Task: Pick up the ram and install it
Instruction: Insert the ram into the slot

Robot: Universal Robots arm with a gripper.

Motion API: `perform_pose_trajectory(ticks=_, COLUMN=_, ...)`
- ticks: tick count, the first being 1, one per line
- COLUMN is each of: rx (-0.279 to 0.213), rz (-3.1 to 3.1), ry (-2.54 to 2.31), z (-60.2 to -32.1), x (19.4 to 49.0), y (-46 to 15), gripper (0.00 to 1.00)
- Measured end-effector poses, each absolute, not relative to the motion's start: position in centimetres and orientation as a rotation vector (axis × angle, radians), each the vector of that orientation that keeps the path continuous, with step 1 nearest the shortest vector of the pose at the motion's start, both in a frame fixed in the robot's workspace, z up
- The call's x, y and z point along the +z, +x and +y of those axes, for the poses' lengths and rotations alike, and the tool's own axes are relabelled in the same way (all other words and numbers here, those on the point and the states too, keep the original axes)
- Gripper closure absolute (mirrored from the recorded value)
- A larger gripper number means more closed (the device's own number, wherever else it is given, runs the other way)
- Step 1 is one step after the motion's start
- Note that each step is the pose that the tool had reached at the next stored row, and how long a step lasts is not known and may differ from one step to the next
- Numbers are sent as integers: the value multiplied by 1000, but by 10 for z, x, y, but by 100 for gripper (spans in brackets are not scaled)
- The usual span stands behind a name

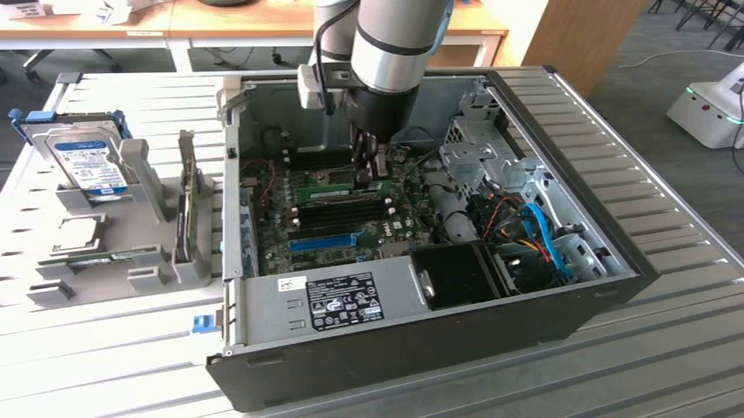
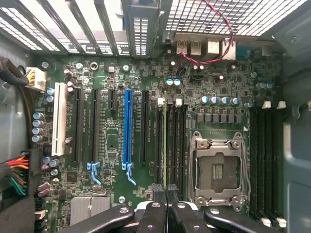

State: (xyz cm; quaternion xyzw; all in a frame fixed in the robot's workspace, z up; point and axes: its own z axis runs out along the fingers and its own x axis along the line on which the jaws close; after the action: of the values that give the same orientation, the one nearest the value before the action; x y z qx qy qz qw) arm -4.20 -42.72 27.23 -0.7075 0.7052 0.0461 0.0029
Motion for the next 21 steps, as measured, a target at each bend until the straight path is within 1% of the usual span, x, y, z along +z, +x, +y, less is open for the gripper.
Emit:
perform_pose_trajectory(ticks=14, rx=144, rz=2211, ry=-2219, z=-427, x=257, y=-42, gripper=88)
perform_pose_trajectory(ticks=21, rx=144, rz=2211, ry=-2218, z=-427, x=256, y=-42, gripper=88)
